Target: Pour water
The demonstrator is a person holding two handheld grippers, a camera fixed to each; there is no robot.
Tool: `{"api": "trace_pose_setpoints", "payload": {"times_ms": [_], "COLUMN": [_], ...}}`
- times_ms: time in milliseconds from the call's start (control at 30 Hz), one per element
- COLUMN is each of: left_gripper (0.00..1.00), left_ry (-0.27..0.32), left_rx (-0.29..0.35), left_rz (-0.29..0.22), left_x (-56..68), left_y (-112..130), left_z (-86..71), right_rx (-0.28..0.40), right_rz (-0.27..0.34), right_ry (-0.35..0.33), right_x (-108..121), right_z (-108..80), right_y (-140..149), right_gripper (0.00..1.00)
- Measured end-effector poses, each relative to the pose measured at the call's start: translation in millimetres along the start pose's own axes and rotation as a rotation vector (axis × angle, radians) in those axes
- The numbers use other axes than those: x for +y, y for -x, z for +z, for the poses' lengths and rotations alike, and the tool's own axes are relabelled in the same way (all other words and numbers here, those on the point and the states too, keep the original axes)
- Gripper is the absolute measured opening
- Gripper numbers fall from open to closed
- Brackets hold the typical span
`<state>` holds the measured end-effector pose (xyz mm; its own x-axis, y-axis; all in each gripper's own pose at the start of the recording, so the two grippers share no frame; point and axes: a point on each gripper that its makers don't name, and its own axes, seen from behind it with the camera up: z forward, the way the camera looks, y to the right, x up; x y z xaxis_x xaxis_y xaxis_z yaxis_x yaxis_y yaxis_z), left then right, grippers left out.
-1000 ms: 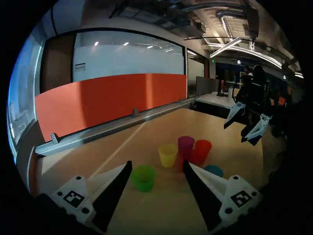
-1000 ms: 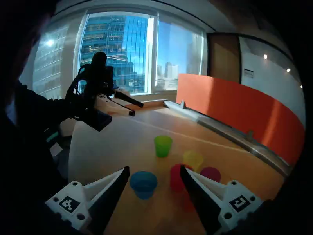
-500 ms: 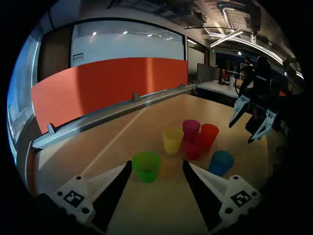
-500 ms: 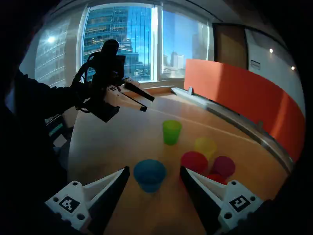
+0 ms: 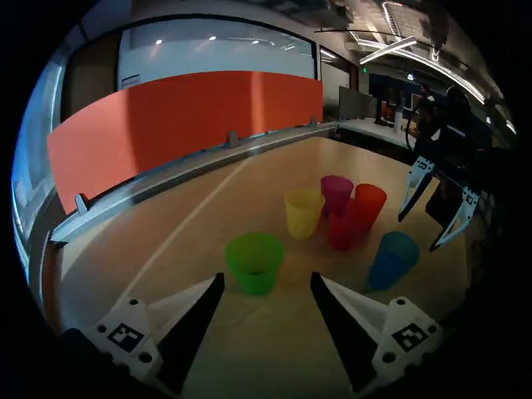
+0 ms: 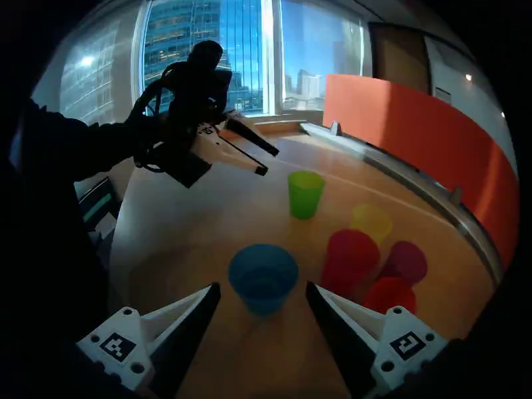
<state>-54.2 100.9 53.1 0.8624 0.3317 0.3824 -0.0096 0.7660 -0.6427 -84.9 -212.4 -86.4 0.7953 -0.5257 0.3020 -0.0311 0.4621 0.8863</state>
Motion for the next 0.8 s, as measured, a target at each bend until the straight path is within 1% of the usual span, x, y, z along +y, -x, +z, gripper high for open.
{"api": "trace_pose_setpoints", "payload": {"times_ms": [167,467,800], "left_gripper": [0.96,0.96,0.96], "left_ry": [0.007,0.031,0.023], "left_rx": [-0.025,-0.06,-0.096], "left_rz": [-0.003,0.003,-0.011], "left_x": [-1.8,0.9,-6.0], "left_y": [9,17,21], "left_z": [9.6,27.6,50.9], "right_rx": [-0.025,-0.053,-0.063], "right_rz": [0.013,0.024,0.023], "right_ry": [0.003,-0.003,-0.003], "right_x": [3,3,1], "right_z": [9.7,26.4,43.6], "right_y": [9,20,24], "right_gripper": [1.0,1.0,1.0]}}
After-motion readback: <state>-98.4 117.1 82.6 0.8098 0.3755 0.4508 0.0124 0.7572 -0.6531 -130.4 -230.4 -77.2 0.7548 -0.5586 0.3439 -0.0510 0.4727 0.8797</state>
